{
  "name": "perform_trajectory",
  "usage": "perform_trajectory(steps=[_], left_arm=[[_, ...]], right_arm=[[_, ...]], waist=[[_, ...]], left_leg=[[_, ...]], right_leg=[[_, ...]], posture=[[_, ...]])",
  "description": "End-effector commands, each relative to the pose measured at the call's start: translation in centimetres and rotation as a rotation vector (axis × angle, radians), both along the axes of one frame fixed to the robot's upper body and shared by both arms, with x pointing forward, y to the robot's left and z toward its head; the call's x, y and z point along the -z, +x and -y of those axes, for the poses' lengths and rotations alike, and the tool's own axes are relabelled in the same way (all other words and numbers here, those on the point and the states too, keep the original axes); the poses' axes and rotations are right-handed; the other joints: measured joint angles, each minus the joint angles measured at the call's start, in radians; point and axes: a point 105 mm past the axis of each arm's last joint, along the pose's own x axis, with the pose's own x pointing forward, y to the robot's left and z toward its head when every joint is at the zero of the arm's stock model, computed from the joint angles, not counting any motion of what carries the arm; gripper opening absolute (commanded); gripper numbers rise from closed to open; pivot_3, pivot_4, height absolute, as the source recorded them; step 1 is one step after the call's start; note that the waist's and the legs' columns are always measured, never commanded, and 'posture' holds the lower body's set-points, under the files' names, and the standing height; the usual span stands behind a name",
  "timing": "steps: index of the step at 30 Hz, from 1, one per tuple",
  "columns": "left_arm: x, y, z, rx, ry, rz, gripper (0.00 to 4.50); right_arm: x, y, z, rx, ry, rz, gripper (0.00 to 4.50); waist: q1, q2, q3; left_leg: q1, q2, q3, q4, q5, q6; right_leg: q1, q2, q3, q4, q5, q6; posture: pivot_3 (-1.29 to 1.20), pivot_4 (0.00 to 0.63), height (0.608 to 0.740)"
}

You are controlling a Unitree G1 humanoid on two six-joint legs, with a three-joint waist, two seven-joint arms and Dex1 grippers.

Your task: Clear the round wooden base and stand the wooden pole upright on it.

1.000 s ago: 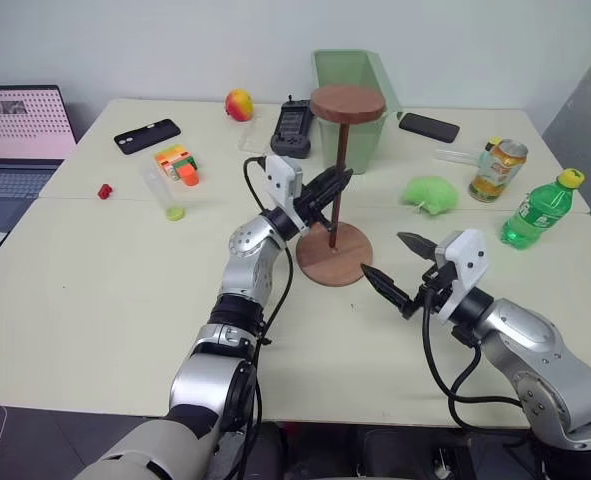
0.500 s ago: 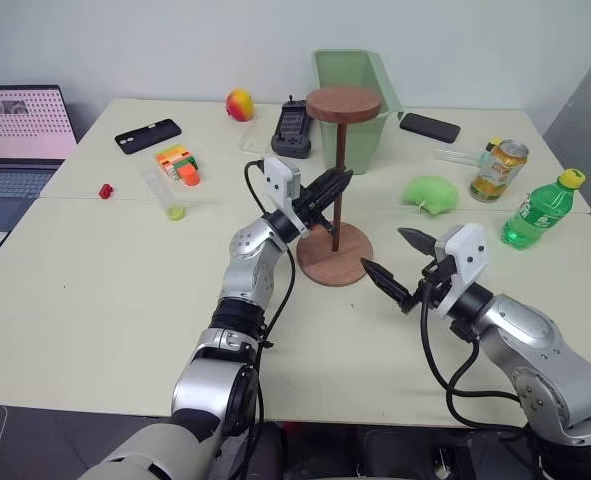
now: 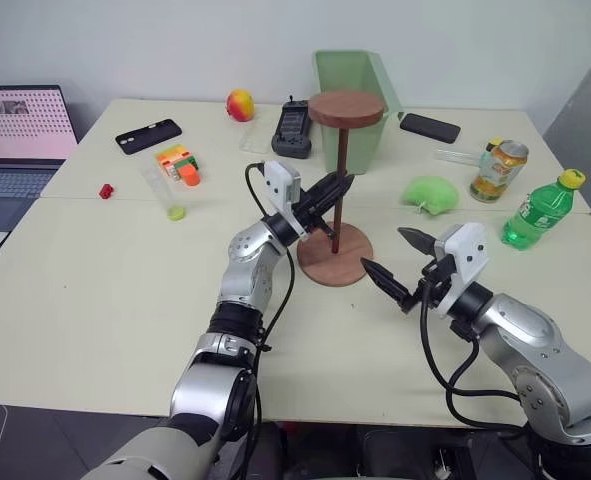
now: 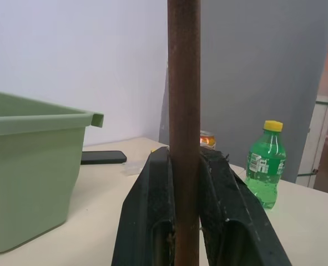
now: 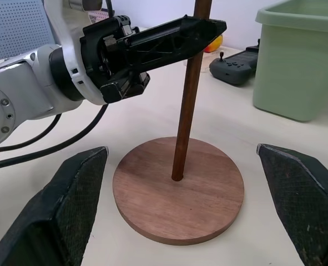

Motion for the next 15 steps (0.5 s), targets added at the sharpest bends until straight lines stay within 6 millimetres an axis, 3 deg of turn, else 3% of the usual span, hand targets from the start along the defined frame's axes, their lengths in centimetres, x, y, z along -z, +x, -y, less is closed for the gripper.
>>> perform_trajectory(steps=[1,15], left_arm=[[0.9,-0.3,0.5,0.013,0.056,0.005,0.26],[2.8,-0.4,0.6,0.016,0.149,0.036,0.26]], right_arm=[[-0.9,-0.3,0.2,0.009,0.007,0.038,4.50],[-0.4,-0.6,0.4,0.009,-0.005,0.011,4.50]], waist=[[0.000,0.000,0.000],[0.000,0.000,0.000]], left_leg=[[0.000,0.000,0.000,0.000,0.000,0.000],[0.002,0.000,0.000,0.000,0.000,0.001]], right_leg=[[0.000,0.000,0.000,0.000,0.000,0.000],[0.003,0.000,0.000,0.000,0.000,0.000]], posture=[[0.00,0.150,0.740],[0.00,0.150,0.740]])
